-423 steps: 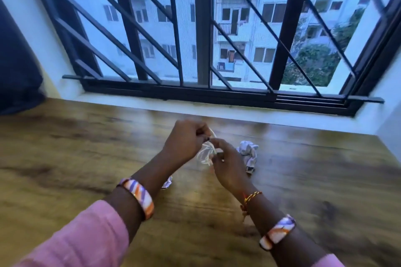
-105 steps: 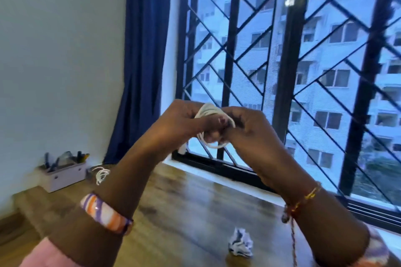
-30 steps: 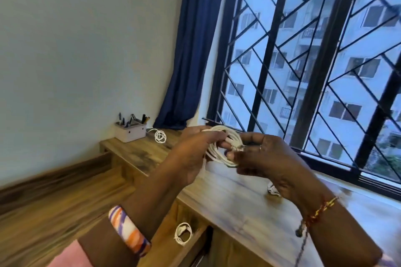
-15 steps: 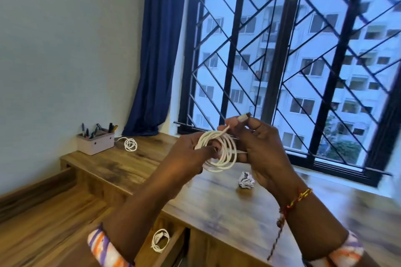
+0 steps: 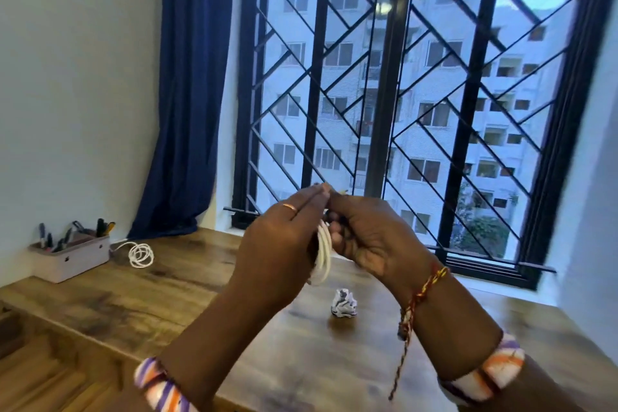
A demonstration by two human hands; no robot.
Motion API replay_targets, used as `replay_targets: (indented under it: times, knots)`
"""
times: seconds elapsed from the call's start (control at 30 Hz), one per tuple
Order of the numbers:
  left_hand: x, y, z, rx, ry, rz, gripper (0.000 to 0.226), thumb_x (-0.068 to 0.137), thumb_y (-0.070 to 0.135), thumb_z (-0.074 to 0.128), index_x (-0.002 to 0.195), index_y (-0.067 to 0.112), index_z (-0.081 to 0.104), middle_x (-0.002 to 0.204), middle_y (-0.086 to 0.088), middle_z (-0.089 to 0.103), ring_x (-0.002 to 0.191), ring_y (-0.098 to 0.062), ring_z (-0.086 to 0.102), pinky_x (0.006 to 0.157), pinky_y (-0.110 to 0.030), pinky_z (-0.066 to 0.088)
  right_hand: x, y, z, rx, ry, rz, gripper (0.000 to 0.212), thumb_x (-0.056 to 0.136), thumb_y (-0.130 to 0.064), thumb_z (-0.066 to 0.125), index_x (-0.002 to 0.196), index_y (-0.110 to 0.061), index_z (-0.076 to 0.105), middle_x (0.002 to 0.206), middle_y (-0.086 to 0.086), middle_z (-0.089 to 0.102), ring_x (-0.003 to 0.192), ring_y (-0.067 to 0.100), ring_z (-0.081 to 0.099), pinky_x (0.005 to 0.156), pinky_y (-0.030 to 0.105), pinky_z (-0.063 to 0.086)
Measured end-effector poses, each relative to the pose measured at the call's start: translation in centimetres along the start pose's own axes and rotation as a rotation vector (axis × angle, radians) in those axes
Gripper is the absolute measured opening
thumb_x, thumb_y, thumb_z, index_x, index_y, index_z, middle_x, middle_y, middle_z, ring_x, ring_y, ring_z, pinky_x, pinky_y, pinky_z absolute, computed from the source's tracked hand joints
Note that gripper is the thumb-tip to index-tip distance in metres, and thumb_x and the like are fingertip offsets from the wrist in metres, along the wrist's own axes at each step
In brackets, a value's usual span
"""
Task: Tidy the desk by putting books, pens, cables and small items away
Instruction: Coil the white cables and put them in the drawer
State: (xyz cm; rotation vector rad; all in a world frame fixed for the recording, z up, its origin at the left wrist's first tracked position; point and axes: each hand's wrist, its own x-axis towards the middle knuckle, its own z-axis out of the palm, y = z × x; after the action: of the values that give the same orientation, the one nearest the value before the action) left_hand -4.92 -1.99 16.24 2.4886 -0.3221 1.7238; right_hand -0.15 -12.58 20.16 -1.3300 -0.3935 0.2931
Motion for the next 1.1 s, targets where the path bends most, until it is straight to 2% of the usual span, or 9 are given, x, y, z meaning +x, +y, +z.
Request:
replay_targets:
  times: [0.13, 0.23, 0.4, 0.53, 0.6, 0.67, 0.77, 0.93, 1.1]
  knots:
    - [3.2, -0.6, 3.1, 0.046, -0.13, -0.156, 0.014, 0.069, -0.002, 0.063, 0.082, 0.001, 0.067, 0.071, -0.018, 0.068, 0.06, -0.035, 0.065, 0.051, -0.037, 0.054, 2.2, 0.1, -2.6, -0.165, -0.074, -0.042, 0.033, 0.092, -0.037, 0.052, 0.084, -0.011, 0.069, 0.073, 0.006, 0.069, 0.062, 0.016, 0.064, 0.06, 0.028, 0.056]
    - [6.0, -0.2, 5.8, 0.131, -0.279, -0.288, 0.013, 0.085, 0.01, 0.056, 0.097, 0.009, 0.059, 0.094, -0.01, 0.066, 0.085, -0.028, 0.063, 0.07, -0.032, 0.048, 4.0, 0.6, -4.1, -0.261, -0.13, -0.186, 0.034, 0.087, -0.042, 0.055, 0.089, -0.011, 0.07, 0.081, 0.009, 0.07, 0.074, 0.02, 0.067, 0.078, 0.041, 0.058]
    - [9.6, 0.2, 11.3, 0.134, -0.229, -0.287, 0.03, 0.084, 0.015, 0.061, 0.113, 0.014, 0.053, 0.111, -0.006, 0.061, 0.102, -0.022, 0.057, 0.084, -0.031, 0.048, 7.9, 0.0, -7.4, -0.385, 0.0, -0.448, 0.019, 0.089, -0.022, 0.059, 0.078, -0.014, 0.071, 0.069, 0.004, 0.07, 0.067, 0.016, 0.068, 0.077, 0.044, 0.058]
    - [12.1, 1.0, 15.0, 0.162, -0.311, -0.206, 0.029, 0.084, 0.012, 0.056, 0.113, 0.012, 0.05, 0.115, -0.008, 0.056, 0.11, -0.025, 0.052, 0.085, -0.033, 0.046, 11.7, -0.6, -10.6, -0.682, 0.172, -0.654, 0.03, 0.079, -0.027, 0.052, 0.071, -0.001, 0.065, 0.068, 0.022, 0.065, 0.068, 0.039, 0.063, 0.064, 0.057, 0.052]
    - [12.7, 1.7, 17.1, 0.151, -0.332, -0.158, 0.032, 0.086, 0.013, 0.056, 0.117, 0.012, 0.05, 0.118, -0.007, 0.057, 0.112, -0.024, 0.053, 0.088, -0.032, 0.045, 13.4, -0.7, -12.9, -0.774, 0.237, -0.677, 0.031, 0.08, -0.027, 0.051, 0.07, 0.0, 0.063, 0.067, 0.019, 0.065, 0.062, 0.032, 0.062, 0.065, 0.048, 0.054]
    - [12.9, 2.5, 19.1, 0.095, -0.338, -0.134, 0.029, 0.087, 0.013, 0.056, 0.116, 0.015, 0.053, 0.116, -0.007, 0.061, 0.108, -0.024, 0.056, 0.089, -0.033, 0.046, 14.3, -0.6, -15.3, -0.937, 0.327, -0.702, 0.021, 0.089, -0.021, 0.052, 0.077, -0.008, 0.065, 0.075, 0.007, 0.066, 0.062, 0.013, 0.056, 0.059, 0.016, 0.045]
    - [12.9, 3.4, 21.2, 0.015, -0.325, -0.123, 0.021, 0.091, 0.015, 0.05, 0.112, 0.015, 0.055, 0.112, -0.007, 0.063, 0.103, -0.024, 0.059, 0.084, -0.031, 0.045, 15.5, 0.1, -17.5, -1.089, 0.412, -0.669, 0.019, 0.093, -0.017, 0.048, 0.095, -0.011, 0.066, 0.087, 0.004, 0.066, 0.065, 0.008, 0.047, 0.053, 0.005, 0.027]
    - [12.8, 2.7, 23.2, -0.125, -0.339, -0.173, 0.018, 0.092, 0.021, 0.051, 0.107, 0.016, 0.061, 0.106, -0.007, 0.067, 0.096, -0.022, 0.061, 0.078, -0.027, 0.042, 17.2, 0.2, -19.1, -1.152, 0.31, -0.469, 0.026, 0.091, -0.019, 0.049, 0.082, -0.003, 0.067, 0.073, 0.01, 0.064, 0.056, 0.015, 0.052, 0.046, 0.022, 0.037]
    - [13.1, 0.7, 24.6, -0.169, -0.503, -0.196, 0.019, 0.09, 0.028, 0.054, 0.097, 0.013, 0.064, 0.094, -0.006, 0.067, 0.081, -0.017, 0.055, 0.068, -0.026, 0.037, 18.5, -0.1, -19.7, -0.643, 0.177, -0.23, 0.017, 0.085, -0.003, 0.053, 0.074, 0.004, 0.065, 0.066, 0.021, 0.064, 0.053, 0.02, 0.062, 0.055, 0.034, 0.056]
